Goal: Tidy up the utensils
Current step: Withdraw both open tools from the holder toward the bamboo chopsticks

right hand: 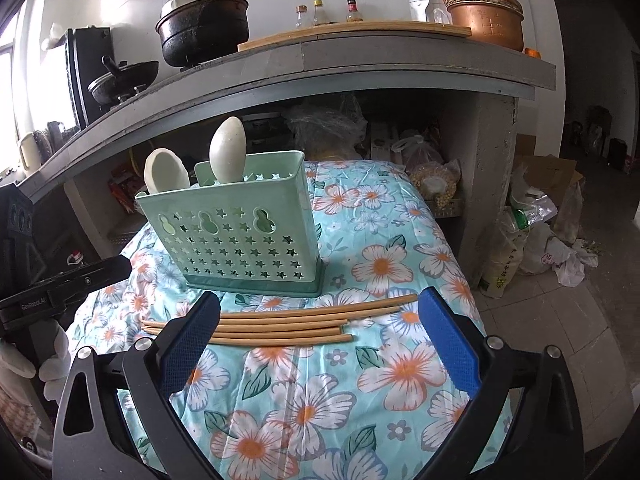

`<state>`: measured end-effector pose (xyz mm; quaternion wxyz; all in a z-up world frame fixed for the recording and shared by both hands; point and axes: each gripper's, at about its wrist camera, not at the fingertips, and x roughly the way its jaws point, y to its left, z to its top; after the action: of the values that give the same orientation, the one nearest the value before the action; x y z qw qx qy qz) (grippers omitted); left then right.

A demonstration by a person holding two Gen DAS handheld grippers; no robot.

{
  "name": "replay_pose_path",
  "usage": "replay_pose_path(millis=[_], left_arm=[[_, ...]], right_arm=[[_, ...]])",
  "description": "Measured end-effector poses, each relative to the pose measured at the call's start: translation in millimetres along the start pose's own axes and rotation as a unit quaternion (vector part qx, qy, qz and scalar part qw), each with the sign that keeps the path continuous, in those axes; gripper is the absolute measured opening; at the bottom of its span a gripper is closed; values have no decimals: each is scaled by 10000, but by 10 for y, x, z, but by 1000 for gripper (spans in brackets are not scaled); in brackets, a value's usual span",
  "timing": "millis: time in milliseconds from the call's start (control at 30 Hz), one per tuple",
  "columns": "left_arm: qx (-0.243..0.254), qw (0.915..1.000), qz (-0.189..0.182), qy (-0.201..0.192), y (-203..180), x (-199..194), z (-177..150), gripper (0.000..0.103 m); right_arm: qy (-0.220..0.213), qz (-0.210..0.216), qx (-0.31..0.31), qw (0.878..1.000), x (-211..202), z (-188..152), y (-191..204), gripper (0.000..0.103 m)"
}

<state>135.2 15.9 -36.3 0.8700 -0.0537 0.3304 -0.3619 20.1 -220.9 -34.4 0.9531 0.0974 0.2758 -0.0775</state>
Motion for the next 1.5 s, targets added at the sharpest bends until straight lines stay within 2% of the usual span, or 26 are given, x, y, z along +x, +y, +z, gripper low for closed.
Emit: replay_pose_path(millis=[167,467,733,967,1233,1500], left_arm=[[-27,10000,-19,-3,12,-2,-12,83],[-237,9997,19,101,91,41,-22,83],[316,9992,207,146,-30,83,-87,83],[686,9969,236,320,-141,213,-162,83],[1149,9917,337,473,-288,333,-226,83],[1492,9861,425,602,-419,426,-282,83]], right_arm=[[68,-19,22,10000,36,-17,-7,97],[351,296,239,9987,101,-68,-38,96],[745,755,879,9905,163,-257,-238,96],[1171,1124,1334,9777,306,-448,-284,84],[1340,1421,1637,9670,418,-478,-336,74],[1328,1498,1856,9620,445,-483,-463,68]])
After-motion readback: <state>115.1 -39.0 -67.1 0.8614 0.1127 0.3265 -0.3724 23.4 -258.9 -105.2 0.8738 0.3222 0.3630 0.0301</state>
